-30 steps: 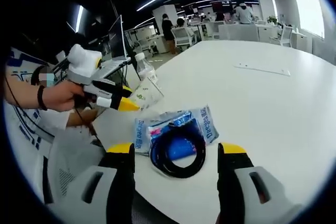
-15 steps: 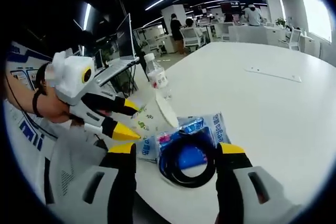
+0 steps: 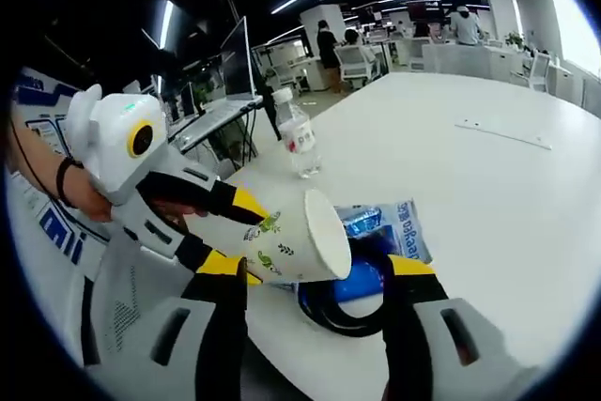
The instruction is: Arrange the tabletop items into an orderly group along one side of the table until the central work area is clear of visible clutter.
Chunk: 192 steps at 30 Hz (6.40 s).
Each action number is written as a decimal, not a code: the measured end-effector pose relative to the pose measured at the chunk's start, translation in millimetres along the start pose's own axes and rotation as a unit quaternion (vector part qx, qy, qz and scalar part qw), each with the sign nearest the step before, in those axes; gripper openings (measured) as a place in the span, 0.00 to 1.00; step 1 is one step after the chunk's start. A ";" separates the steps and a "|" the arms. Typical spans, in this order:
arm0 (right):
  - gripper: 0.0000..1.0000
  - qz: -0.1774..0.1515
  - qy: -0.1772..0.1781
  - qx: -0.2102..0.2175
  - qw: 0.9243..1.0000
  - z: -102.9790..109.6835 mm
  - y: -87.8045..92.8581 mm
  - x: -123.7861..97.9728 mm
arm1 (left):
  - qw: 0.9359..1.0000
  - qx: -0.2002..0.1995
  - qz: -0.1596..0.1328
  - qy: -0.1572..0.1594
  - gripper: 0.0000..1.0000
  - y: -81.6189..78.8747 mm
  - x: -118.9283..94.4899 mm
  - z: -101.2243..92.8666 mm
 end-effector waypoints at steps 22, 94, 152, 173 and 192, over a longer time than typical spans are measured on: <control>0.38 0.004 -0.043 0.011 0.999 8.8 10.5 -2.7 | 0.992 0.119 -0.010 0.033 0.34 -11.7 4.5 -25.5; 0.00 -0.061 -0.078 0.041 0.994 28.4 -35.7 20.0 | 0.992 -0.103 -0.066 -0.043 0.35 11.9 -8.9 20.0; 0.00 -0.023 -0.078 -0.009 0.997 22.7 -78.9 66.2 | 0.962 -0.227 -0.097 -0.119 0.37 68.4 -53.0 71.8; 0.00 0.024 -0.046 -0.062 0.997 16.7 -99.0 107.0 | 0.952 -0.249 -0.115 -0.134 0.39 79.3 -66.4 89.2; 0.00 0.107 -0.010 -0.168 0.980 3.0 -117.5 156.2 | 0.949 -0.261 -0.125 -0.124 0.38 84.0 -63.3 83.3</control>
Point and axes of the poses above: the point that each gripper's makers call its tool centre point, and the gripper's own axes: x roughly forward along the fingers, z roughly to its left, y roughly out of its underside, the point moved 10 cm from there along -x, roughly backward along the fingers, and after that the axes turned 7 degrees about z, right-handed, at the moved point
